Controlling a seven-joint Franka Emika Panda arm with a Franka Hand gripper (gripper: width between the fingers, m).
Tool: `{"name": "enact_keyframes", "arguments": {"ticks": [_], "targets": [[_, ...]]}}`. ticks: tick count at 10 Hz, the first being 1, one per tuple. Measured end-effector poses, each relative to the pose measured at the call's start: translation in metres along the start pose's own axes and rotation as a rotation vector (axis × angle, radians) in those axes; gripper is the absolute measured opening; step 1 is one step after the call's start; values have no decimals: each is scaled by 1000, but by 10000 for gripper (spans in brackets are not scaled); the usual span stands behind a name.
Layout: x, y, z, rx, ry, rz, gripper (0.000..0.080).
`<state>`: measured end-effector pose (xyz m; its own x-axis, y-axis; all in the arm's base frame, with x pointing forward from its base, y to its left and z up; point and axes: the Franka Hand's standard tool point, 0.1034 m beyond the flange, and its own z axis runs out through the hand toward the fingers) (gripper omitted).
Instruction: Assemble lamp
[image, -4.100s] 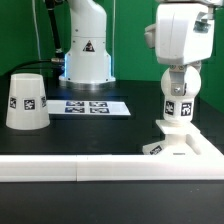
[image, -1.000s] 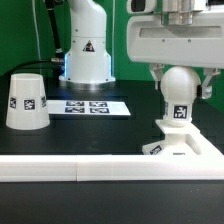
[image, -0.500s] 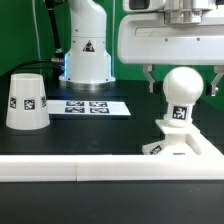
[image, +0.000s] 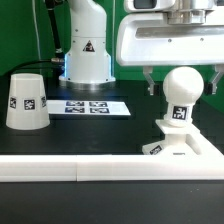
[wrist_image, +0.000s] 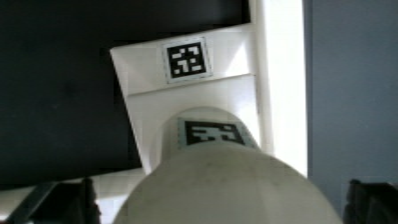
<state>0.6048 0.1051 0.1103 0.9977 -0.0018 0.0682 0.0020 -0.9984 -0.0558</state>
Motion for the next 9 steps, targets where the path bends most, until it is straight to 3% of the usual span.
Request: {"name": "enact_keyframes", "arguments": {"ticks": [2,9], "targets": [[3,-2,-1,-17,14,-266,699],[10,-3,-4,-34,-27,-899,699]]}}
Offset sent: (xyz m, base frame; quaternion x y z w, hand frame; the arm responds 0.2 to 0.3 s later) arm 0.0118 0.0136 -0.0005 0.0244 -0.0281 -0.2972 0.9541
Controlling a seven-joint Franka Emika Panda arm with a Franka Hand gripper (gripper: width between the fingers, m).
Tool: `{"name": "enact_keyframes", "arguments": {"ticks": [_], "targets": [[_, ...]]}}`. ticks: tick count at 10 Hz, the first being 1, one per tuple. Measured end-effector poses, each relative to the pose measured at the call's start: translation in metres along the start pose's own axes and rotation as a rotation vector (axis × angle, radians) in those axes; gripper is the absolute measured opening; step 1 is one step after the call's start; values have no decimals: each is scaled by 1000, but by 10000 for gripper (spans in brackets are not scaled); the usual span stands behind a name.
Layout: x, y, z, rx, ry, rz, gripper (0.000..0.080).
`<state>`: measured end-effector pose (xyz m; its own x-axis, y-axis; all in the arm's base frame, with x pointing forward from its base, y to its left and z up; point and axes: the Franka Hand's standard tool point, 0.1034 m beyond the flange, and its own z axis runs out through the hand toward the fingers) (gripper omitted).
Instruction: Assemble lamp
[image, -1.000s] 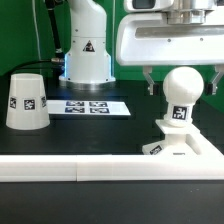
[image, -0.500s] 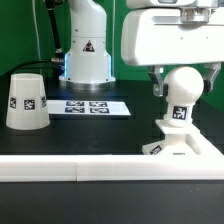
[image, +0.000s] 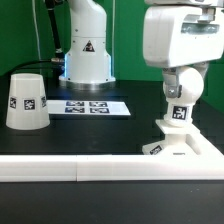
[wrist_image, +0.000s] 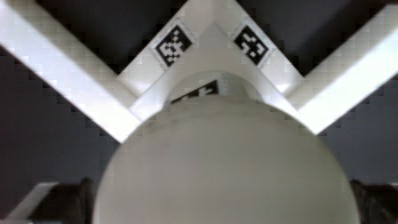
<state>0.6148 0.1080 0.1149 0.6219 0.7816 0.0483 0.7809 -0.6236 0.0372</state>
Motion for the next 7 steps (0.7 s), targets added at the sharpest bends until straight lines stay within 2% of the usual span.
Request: {"name": "enact_keyframes", "arguments": {"ticks": [2,5,7], "targets": [[4,4,-3,-21,14,-152,699],[6,5,-3,-40,15,-247,699],[2,8,-2,-43,3,-366,699]]}}
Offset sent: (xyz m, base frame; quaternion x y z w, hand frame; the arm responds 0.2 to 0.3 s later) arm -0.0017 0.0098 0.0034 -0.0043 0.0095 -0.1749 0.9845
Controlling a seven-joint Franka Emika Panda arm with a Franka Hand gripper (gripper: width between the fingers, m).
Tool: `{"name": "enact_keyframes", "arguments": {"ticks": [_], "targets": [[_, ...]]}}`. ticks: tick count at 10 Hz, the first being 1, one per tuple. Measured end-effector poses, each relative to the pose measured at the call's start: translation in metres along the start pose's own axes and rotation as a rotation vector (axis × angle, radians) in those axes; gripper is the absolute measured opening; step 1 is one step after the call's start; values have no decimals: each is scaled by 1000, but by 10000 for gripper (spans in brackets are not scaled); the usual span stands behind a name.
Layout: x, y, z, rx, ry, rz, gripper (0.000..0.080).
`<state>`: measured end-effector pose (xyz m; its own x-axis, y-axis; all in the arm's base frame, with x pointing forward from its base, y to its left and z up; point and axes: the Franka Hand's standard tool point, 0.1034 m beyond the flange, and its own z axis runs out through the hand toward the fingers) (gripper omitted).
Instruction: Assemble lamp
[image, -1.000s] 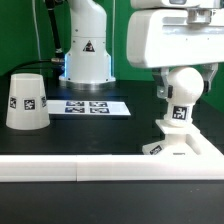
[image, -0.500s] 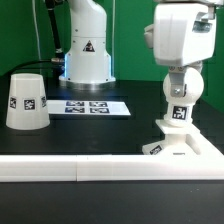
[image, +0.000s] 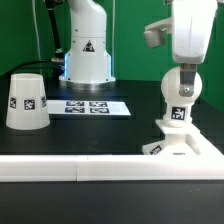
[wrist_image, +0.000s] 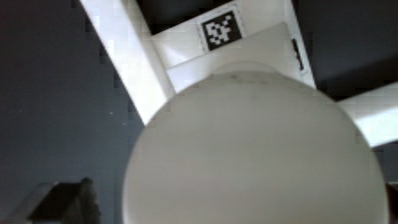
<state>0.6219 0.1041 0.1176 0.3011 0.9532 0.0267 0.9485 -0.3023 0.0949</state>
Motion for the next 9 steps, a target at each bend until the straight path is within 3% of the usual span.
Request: {"name": "enact_keyframes", "arguments": {"ticks": [2,3,7,9], "targets": [[0,0,0,0,0,4,676],[0,0,0,0,0,4,574],[-2,-1,0,-14,8,117,574],[-1,-1,0,-23,21,413,574]]}}
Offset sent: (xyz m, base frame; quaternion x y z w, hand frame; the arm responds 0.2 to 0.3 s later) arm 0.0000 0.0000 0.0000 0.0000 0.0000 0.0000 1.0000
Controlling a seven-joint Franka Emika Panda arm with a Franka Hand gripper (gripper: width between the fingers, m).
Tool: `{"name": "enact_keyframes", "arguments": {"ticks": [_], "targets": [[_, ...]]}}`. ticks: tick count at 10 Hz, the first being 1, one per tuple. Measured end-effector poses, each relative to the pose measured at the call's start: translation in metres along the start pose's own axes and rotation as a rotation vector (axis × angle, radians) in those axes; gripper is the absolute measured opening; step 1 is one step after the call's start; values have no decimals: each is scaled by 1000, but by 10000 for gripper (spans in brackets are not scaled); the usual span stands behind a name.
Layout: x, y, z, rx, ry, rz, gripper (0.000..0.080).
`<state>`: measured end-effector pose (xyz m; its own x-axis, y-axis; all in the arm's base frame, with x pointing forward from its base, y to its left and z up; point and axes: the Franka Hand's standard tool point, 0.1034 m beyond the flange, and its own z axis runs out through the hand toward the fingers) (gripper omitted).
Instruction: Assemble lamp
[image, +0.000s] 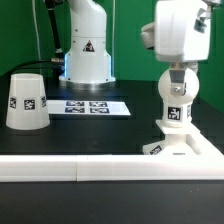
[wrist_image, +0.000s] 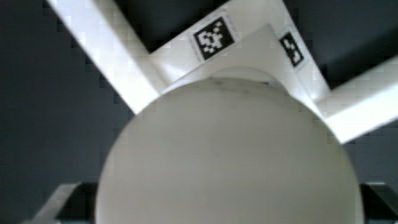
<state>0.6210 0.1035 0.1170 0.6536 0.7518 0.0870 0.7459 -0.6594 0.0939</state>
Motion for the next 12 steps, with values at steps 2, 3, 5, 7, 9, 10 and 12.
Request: {"name": "enact_keyframes", "arguments": {"ticks": [2,3,5,7,9,10,12], "targets": [[3,2,0,-20,30,169,574],[3,3,0,-24,38,236,576],[2,6,-1,-26,41,380,576],[0,9,-1,-26,43,504,576],[-1,11,-2,-27,48,642,576],[-4,11,-2,-28,48,796,576],[-6,7,0,-18,32,1043,576]]}}
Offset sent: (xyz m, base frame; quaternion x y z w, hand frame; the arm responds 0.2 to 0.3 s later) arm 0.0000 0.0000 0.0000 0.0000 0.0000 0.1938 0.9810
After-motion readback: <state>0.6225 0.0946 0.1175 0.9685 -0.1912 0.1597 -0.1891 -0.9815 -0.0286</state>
